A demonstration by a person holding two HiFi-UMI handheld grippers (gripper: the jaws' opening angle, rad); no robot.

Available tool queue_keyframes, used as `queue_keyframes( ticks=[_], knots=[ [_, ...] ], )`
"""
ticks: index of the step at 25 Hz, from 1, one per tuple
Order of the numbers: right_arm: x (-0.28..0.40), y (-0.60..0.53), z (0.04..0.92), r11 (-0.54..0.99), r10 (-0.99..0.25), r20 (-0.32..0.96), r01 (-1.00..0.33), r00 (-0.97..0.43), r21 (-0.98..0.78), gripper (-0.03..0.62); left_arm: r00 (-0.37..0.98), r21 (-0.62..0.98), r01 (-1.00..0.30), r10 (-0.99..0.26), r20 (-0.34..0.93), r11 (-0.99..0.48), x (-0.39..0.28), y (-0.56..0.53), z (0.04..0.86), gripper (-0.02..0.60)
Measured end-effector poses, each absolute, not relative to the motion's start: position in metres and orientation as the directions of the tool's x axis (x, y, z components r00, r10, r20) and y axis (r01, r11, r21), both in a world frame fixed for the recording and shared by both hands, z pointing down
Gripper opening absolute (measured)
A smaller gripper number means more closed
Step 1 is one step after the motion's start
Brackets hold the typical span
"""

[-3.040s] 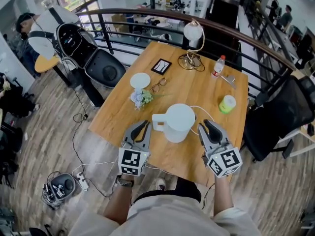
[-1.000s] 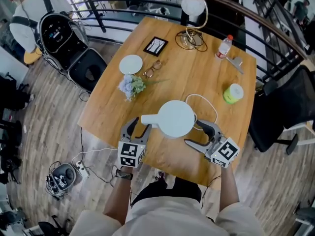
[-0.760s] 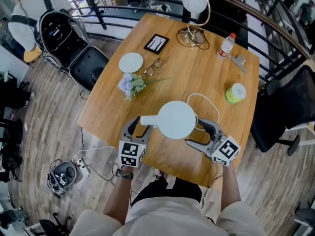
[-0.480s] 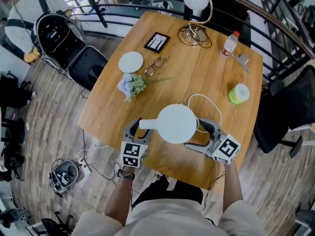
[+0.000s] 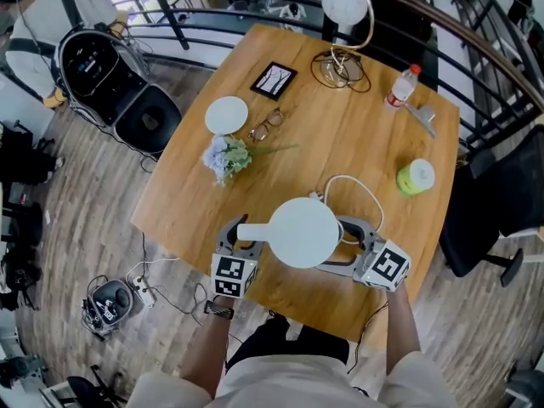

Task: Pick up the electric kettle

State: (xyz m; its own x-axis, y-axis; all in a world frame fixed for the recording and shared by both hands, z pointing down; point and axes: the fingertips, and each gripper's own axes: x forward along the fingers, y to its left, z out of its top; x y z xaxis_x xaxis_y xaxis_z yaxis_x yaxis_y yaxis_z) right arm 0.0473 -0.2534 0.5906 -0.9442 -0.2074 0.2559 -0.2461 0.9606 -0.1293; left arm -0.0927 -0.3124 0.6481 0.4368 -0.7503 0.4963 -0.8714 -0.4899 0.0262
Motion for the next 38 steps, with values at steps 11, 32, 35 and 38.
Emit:
queue_keyframes(
  ticks=[11, 32, 35, 38],
  knots=[
    [0.045, -0.251, 0.588, 0.955, -0.206, 0.201, -0.242, -0.958, -0.171, 0.419, 0.434, 0.019, -0.870, -0.748, 0.502, -0.492, -0.086, -0.312, 0.654, 0.166],
    [0.039, -0.247, 0.573, 0.941, -0.249, 0.213, -0.288, -0.945, -0.177, 0.426, 0.425, 0.051, -0.891, -0.788, 0.445, -0.451, -0.087, -0.311, 0.643, 0.089],
    [0.039, -0.245, 0.563, 0.940, -0.263, 0.213, -0.300, -0.941, -0.162, 0.426, 0.436, 0.054, -0.886, -0.785, 0.441, -0.461, -0.084, -0.310, 0.639, 0.087],
    [0.038, -0.243, 0.551, 0.939, -0.281, 0.199, -0.312, -0.939, -0.148, 0.428, 0.444, 0.059, -0.882, -0.785, 0.432, -0.467, -0.081, -0.307, 0.632, 0.087]
  ],
)
